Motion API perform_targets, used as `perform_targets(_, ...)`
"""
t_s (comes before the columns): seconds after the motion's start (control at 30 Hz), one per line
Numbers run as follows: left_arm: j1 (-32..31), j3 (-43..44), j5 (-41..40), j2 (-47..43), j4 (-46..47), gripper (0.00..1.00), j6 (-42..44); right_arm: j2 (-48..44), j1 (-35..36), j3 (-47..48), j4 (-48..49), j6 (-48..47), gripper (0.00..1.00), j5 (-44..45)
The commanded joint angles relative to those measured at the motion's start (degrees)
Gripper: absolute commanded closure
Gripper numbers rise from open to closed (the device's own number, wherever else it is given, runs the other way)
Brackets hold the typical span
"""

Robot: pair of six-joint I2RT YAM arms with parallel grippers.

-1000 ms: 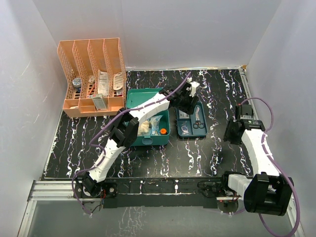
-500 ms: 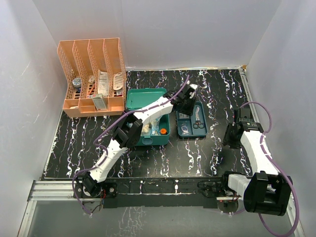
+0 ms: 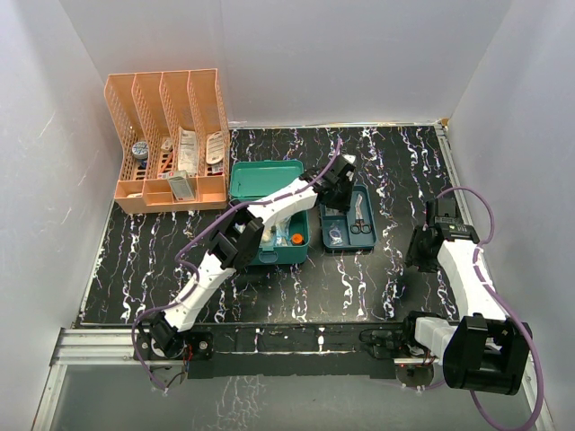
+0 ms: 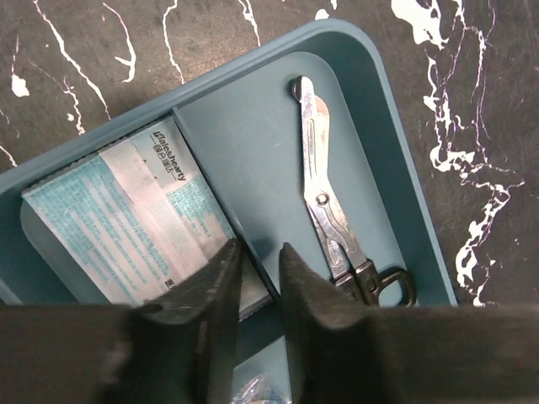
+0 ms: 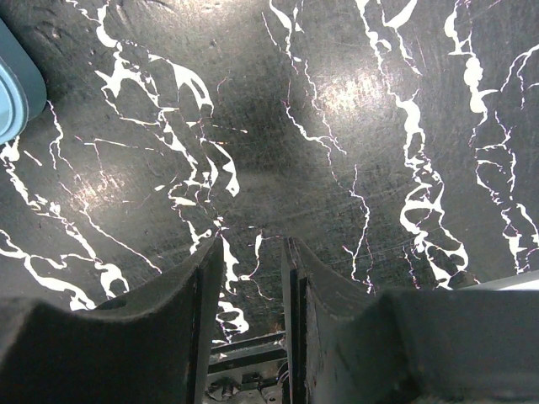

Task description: Organize the medicine kit

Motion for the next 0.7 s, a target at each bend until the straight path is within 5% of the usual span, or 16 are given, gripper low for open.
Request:
perform_targets(0.0,-0.41,-1.66,-2.67,1.21,-3.61,0.84,-2.55,-1.09,-0.58,-0.93,1.43,-0.23,0.67,0.4)
perform_targets(0.07,-0.5,-2.06,-2.81,1.53,-3.92,0.98,-2.95,-0.95,-0.59,-1.36,1.43,-0.23,0.67,0.4)
perform_targets(0.3,-1.02,-1.62,-2.16,1.33,-5.08,1.0,1.39,-0.83,-0.75,-2.87,1.43,-0.23,0.67,0.4)
perform_targets(0.33,-1.01,-0.97,-1.84,1.14,-5.21,1.0,2.34,-0.76,-0.73,-2.96,1.43,-6.86,0.67,0.4)
perform_targets(0.37,-1.02,-0.55,-1.58,0.74,-5.34,1.0,3.42,-0.67,-0.73,-3.08,1.43,8.26,0.67,-1.32)
perform_targets(0.4,-0.97,0.04,-1.43,0.48,-5.52,1.0,4.65,-0.68,-0.78,-3.23,1.43,10.25,0.67,6.12)
perform_targets(0.43,-1.03,0.58,-1.23,0.2,-5.64,1.0,5.57,-0.59,-0.87,-3.3,26.95,10.62,0.67,7.05)
perform_targets(0.47,-1.04,1.14,-1.19,-0.17,-5.75,1.0,6.58,-0.6,-0.82,-3.38,33.27,10.68,0.75,7.07)
perform_targets(0.5,-1.11,1.66,-0.95,-0.55,-5.67,1.0,7.62,-0.64,-0.8,-3.43,34.09,10.72,0.88,7.24)
perform_targets(0.67,-1.68,4.22,0.25,-2.36,-5.16,1.0,13.42,-1.4,-0.9,-3.78,33.89,10.56,0.89,8.01)
